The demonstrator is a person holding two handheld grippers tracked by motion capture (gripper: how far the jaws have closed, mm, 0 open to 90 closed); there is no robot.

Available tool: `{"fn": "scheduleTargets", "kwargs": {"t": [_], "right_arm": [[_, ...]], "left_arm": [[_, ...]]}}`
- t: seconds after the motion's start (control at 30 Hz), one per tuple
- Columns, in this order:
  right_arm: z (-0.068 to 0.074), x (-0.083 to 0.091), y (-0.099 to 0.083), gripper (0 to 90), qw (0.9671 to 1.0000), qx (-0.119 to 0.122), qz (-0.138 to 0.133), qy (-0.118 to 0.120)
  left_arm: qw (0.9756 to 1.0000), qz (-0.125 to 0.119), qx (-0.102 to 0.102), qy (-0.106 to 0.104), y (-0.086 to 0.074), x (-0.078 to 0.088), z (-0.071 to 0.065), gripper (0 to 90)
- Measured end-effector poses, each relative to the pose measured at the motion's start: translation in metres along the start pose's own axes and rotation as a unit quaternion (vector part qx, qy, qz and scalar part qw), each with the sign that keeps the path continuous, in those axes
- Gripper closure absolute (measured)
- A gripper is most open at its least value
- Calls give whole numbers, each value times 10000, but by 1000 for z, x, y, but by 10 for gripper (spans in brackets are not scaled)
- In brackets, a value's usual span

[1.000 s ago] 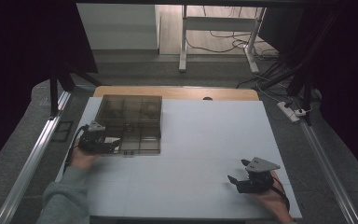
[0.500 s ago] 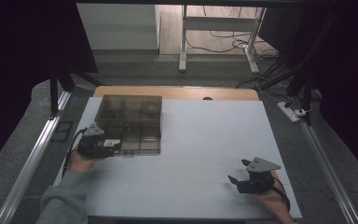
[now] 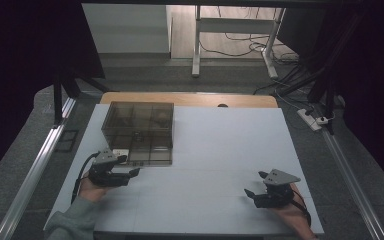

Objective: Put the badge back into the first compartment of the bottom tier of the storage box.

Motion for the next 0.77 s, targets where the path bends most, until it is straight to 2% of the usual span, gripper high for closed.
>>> {"fn": "scheduleTargets", "kwargs": {"t": [0.23,0.77], "right_arm": [[0,0,-1,185,10000,13,11,-17],[0,0,-1,186,10000,12,27,-9]], "left_arm": [[9998,86,-139,-62,-4,-1,-13,268],[9999,84,-110,-39,-4,-2,-11,268]]}}
Point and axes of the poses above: each handheld gripper's, and its own axes: x roughly backward along the jaws, y roughly out of its top, z roughly to its left, the point moved 3 cm from there along -x, roughly forward along the jaws, and after that the axes turned 5 degrees about z, right-handed, at the moved point
